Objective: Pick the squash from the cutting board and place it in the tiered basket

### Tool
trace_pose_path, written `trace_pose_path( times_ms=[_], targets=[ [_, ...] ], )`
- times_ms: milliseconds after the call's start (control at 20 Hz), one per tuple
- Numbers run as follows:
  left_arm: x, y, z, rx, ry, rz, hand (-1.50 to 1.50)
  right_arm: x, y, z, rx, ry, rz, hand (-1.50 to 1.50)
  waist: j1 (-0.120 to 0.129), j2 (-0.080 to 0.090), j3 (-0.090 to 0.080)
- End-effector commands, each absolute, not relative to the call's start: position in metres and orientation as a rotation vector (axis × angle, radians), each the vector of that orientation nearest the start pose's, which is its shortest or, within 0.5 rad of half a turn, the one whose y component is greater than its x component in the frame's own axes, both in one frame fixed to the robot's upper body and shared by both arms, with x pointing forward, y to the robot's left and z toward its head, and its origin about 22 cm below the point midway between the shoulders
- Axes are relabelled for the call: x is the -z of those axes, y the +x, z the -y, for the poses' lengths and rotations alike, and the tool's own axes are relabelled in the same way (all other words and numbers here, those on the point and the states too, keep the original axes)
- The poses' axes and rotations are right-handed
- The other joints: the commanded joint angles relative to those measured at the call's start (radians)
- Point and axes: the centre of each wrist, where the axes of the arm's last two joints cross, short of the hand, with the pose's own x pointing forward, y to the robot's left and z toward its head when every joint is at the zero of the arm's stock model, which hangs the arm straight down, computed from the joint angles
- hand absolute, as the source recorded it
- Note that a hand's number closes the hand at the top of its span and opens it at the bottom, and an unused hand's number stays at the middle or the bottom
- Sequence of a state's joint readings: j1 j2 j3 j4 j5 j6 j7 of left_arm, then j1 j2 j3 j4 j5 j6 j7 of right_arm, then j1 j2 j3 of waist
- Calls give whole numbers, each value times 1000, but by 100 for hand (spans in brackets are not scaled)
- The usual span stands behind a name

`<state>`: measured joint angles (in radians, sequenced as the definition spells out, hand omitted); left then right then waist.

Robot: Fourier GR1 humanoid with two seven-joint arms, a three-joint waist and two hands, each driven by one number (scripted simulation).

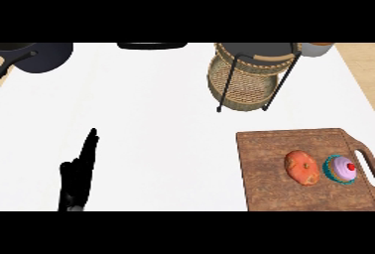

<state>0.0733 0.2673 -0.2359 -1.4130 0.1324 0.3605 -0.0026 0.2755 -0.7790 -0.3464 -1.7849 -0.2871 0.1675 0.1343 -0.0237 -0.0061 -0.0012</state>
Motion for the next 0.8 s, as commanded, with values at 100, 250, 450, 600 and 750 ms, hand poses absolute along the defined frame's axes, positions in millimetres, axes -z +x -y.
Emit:
trace_pose_path(
  times_ms=[100,250,450,600,750],
  targets=[
    [58,215,-257,7,271,1293,0,-170,168,397,-641,-713,1212,-150,5,6,-3],
    [52,208,-251,12,277,1309,0,-176,166,374,-633,-813,1171,-150,21,5,0],
    [58,219,-234,18,260,1299,0,-168,169,337,-621,-843,1159,-150,26,8,0],
    [63,211,-248,23,240,1310,0,-142,175,324,-638,-855,1119,-150,31,8,1],
    [64,214,-250,33,260,1317,0,-148,184,311,-689,-915,1088,-150,32,8,1]
  ],
)
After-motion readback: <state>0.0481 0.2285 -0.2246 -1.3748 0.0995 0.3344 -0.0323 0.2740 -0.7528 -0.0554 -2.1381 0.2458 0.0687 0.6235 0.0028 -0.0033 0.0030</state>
